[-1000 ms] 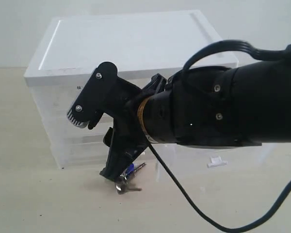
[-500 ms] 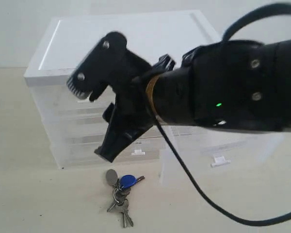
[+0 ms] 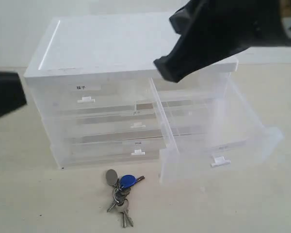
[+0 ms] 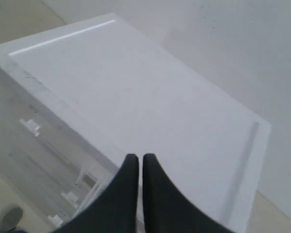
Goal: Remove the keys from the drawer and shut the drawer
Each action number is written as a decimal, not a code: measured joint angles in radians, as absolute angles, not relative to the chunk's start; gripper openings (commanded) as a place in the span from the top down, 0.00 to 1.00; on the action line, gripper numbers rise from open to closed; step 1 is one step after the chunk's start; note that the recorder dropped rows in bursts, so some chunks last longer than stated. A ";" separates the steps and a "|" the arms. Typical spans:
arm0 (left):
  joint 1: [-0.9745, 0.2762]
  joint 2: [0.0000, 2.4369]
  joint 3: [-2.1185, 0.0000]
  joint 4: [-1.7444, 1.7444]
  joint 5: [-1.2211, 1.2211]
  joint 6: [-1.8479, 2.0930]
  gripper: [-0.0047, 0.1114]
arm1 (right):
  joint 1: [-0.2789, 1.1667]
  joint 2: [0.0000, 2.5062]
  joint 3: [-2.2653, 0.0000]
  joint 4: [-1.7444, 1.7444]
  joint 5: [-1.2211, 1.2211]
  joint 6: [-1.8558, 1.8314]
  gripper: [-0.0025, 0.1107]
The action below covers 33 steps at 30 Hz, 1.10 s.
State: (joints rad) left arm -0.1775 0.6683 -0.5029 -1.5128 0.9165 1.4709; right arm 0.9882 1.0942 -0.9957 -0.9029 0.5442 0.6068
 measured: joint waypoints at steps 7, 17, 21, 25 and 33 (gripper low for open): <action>-0.435 0.926 -0.522 -1.477 0.967 1.573 0.92 | 0.988 1.019 -0.996 -0.903 0.653 0.603 0.98; -0.914 1.366 -0.618 -1.657 0.596 2.035 0.92 | 0.988 1.017 -0.996 -0.903 0.690 0.584 0.98; -0.985 1.458 -0.704 -1.713 0.445 2.099 0.92 | 0.988 1.017 -0.996 -0.903 0.705 0.581 0.98; -1.005 1.531 -0.756 -1.726 0.279 2.099 0.92 | 0.988 1.017 -0.996 -0.903 0.718 0.579 0.98; -1.007 1.547 -0.800 -1.728 0.138 2.076 0.92 | 0.988 1.017 -0.996 -0.903 0.741 0.578 0.98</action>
State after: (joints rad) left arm -1.0073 1.5467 -0.8001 -1.7282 0.1379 2.0756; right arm 0.9882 1.0168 -0.9957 -0.9029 0.7407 0.5785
